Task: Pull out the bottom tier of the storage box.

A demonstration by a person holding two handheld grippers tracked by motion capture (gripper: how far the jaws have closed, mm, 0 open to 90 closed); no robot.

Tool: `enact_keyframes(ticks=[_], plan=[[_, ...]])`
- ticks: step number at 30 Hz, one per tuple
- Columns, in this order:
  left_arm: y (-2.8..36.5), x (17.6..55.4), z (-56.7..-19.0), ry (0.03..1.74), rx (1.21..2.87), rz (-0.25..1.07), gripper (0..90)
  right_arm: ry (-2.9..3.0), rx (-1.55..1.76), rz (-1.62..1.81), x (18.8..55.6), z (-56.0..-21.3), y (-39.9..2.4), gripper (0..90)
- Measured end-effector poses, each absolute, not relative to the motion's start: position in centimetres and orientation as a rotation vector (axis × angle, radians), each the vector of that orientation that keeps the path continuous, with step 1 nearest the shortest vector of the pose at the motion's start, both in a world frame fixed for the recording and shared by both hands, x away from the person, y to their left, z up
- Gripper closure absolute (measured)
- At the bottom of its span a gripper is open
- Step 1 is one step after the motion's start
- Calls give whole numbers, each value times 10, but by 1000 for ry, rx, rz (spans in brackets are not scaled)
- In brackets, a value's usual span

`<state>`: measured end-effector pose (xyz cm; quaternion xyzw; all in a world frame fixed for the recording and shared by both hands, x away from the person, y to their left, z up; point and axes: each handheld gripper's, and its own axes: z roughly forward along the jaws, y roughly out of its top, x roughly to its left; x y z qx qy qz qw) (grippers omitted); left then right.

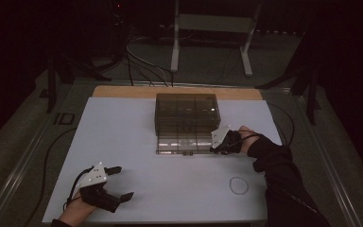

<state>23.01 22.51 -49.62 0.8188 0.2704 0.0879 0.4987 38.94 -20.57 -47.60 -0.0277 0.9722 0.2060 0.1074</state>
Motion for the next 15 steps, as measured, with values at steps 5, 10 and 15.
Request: enact_keyframes(ticks=[5, 10, 15], plan=[[225, 230, -496, 655, 1983, 213, 0, 2856, -79, 635, 386, -478, -209, 895], [225, 230, -497, 653, 1985, 213, 0, 2848, -71, 651, 386, -478, -210, 894], [225, 230, -497, 653, 1986, 214, 0, 2844, -74, 659, 385, -480, -211, 887]])
